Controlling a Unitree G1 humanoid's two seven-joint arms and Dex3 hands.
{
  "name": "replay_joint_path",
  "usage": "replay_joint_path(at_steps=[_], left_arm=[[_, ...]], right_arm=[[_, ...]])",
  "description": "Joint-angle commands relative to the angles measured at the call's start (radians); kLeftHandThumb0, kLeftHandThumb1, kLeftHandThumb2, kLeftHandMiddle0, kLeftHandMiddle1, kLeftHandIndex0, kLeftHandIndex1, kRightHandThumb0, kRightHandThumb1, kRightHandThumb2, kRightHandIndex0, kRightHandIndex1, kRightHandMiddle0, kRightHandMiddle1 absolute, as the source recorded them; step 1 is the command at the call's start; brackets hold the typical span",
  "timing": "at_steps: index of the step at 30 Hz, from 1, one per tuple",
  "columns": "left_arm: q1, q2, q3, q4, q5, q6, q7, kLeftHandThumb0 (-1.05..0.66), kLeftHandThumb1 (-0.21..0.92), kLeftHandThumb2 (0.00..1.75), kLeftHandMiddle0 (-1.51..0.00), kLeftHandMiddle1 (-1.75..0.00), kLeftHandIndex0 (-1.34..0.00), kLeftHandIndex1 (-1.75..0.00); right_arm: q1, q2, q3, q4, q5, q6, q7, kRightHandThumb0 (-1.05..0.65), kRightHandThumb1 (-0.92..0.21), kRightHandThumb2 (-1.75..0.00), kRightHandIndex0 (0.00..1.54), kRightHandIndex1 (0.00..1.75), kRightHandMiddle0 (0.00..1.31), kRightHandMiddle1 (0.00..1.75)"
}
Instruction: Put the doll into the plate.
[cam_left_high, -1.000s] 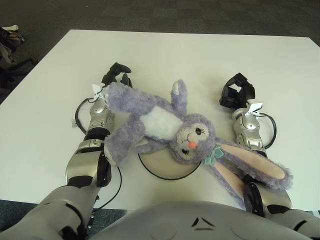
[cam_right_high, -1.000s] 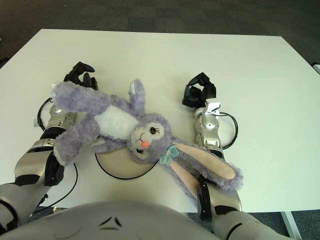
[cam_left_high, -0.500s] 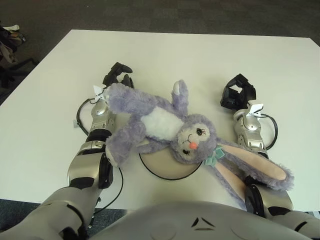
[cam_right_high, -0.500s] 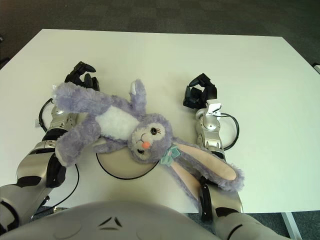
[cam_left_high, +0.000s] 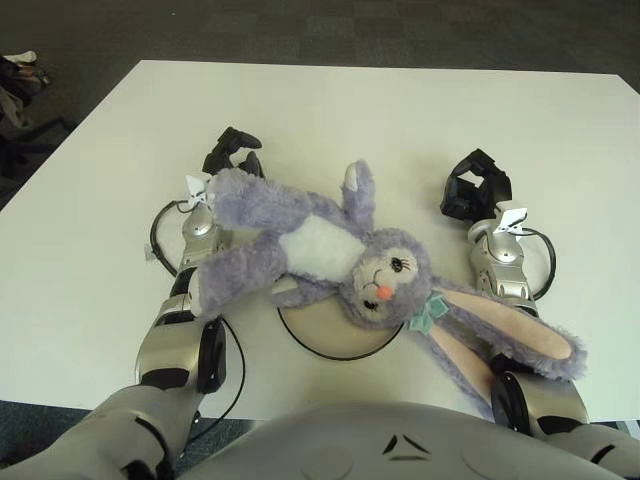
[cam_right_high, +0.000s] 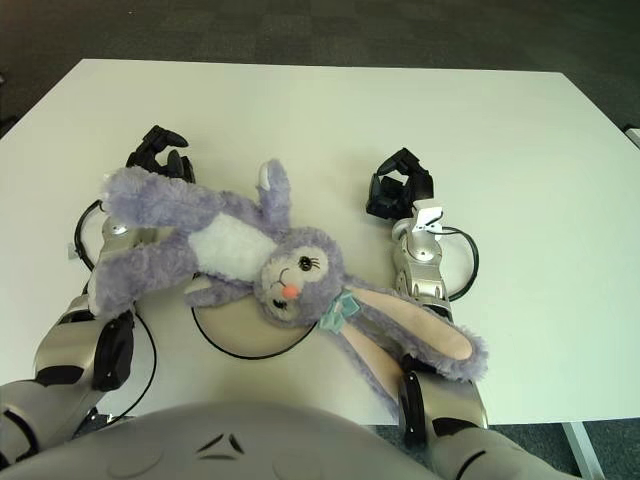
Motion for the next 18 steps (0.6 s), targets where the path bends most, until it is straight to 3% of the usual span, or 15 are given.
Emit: replay_joint_path(at_steps=[1, 9, 18], left_arm=[[0.117, -0.033, -0.017, -0.034, 0.011, 0.011, 0.017, -0.43, 0.49, 1.1, -1.15, -1.75, -0.48, -1.75], [0.156, -0.035, -0.038, -0.092, 0.036, 0.005, 0.031, -0.43, 0.49, 1.09, -1.15, -1.75, -0.47, -1.75], [0.183, -0.037, -0.05, -0.119, 0.018, -0.057, -0.027, -0.43, 0.5, 1.09, -1.15, -1.75, -0.47, -1.75]], right_arm=[[0.096, 0.009, 0.005, 0.033, -0.008, 0.054, 0.004, -0.48, -0.32, -1.31, 1.19, 1.75, 0.61, 1.75], [0.102, 0.004, 0.009, 0.011, -0.011, 0.082, 0.006, -0.47, -0.33, -1.29, 1.18, 1.75, 0.6, 1.75], [0.105, 0.001, 0.013, 0.003, -0.013, 0.097, 0.007, -0.47, -0.34, -1.29, 1.18, 1.75, 0.59, 1.75]])
